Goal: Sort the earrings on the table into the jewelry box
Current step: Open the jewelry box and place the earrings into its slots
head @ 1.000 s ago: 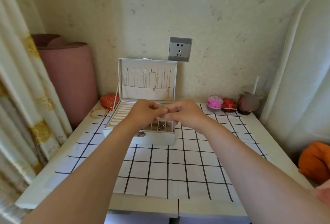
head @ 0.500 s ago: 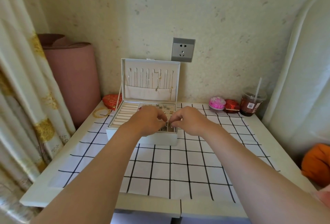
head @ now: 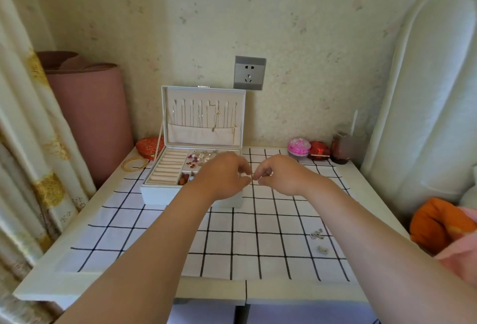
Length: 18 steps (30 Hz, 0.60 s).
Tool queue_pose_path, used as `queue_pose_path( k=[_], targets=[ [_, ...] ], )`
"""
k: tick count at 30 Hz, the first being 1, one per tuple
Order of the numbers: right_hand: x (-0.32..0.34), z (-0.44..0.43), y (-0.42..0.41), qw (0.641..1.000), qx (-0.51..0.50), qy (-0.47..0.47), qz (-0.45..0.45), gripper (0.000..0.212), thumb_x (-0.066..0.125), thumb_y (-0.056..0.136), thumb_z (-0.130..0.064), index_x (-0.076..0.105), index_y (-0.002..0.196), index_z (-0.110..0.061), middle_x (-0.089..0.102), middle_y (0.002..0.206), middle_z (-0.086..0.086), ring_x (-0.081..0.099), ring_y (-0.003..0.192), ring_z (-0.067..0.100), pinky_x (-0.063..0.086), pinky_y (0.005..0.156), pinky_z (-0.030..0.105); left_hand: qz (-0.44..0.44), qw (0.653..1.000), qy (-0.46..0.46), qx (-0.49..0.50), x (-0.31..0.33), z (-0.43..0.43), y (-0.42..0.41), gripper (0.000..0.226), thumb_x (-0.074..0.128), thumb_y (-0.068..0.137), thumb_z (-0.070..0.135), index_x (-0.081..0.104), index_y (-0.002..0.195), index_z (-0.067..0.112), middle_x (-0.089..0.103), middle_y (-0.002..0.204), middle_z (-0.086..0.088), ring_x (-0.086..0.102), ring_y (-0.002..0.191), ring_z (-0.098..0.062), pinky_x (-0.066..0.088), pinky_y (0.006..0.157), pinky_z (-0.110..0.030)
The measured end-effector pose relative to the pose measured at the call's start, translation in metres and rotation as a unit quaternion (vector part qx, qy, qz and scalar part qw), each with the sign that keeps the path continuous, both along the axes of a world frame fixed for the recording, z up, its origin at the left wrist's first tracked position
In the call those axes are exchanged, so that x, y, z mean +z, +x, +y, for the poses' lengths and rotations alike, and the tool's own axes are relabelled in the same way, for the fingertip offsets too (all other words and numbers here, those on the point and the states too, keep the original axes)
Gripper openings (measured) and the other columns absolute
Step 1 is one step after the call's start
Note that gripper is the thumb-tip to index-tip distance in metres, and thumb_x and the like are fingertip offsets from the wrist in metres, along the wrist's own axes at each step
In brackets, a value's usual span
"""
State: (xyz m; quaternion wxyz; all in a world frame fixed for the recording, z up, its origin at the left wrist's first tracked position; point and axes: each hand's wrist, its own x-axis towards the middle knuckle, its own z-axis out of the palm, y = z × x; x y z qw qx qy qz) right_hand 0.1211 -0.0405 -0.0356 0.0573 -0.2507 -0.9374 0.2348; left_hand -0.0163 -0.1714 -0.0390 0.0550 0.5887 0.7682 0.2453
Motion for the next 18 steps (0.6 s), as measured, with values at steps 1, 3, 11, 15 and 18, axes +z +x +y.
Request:
queue_pose_path(
  k=[1,3,11,15,18],
  targets=[
    [0.001,0.003,0.01,1.0,-0.004,0.001,-0.012,0.013,0.069,0.091,-0.022,0.077,0.101,-0.027,0.063,0.091,-0.016,0.058,0.087,0.003,0.042,0.071,0.017,-0.005,1.0,-0.003,-0.014,0.0,0.003,0.01,0.019,0.066,0.089,0.033,0.07,0.105,0.025,0.062,0.102,0.008,0.055,0.089,-0.008,0.047,0.081,-0.026],
    [0.002,0.008,0.034,0.999,-0.011,0.002,-0.039,0.014,0.069,0.091,-0.021,0.077,0.102,-0.026,0.063,0.09,-0.016,0.058,0.084,0.003,0.042,0.071,0.018,-0.005,0.999,-0.023,-0.04,-0.003,0.011,0.029,0.018,0.065,0.089,0.032,0.07,0.104,0.026,0.064,0.1,0.009,0.056,0.088,-0.008,0.049,0.08,-0.028],
    [-0.005,0.019,0.107,0.976,-0.032,-0.046,-0.21,0.026,0.068,0.085,-0.008,0.076,0.098,-0.029,0.07,0.092,-0.005,0.068,0.071,0.012,0.054,0.066,0.024,-0.011,0.98,-0.148,-0.13,-0.022,0.044,0.1,0.023,0.068,0.086,0.036,0.07,0.108,0.031,0.068,0.106,0.014,0.059,0.096,-0.009,0.048,0.081,-0.026],
    [-0.015,0.024,0.118,0.969,-0.033,-0.034,-0.241,0.023,0.08,0.077,-0.014,0.068,0.07,-0.033,0.071,0.081,-0.003,0.064,0.069,0.013,0.05,0.06,0.024,-0.014,0.969,-0.193,-0.152,-0.033,0.054,0.124,0.021,0.073,0.082,0.037,0.075,0.102,0.031,0.07,0.103,0.013,0.062,0.097,-0.012,0.052,0.087,-0.034],
    [-0.019,0.026,0.12,0.972,-0.041,-0.032,-0.228,0.019,0.085,0.073,-0.024,0.068,0.068,-0.031,0.069,0.075,-0.006,0.063,0.069,0.012,0.047,0.06,0.023,0.003,0.974,-0.183,-0.134,-0.04,0.06,0.131,0.016,0.075,0.08,0.038,0.077,0.094,0.031,0.072,0.095,0.012,0.063,0.092,-0.013,0.05,0.076,-0.029]
  ],
)
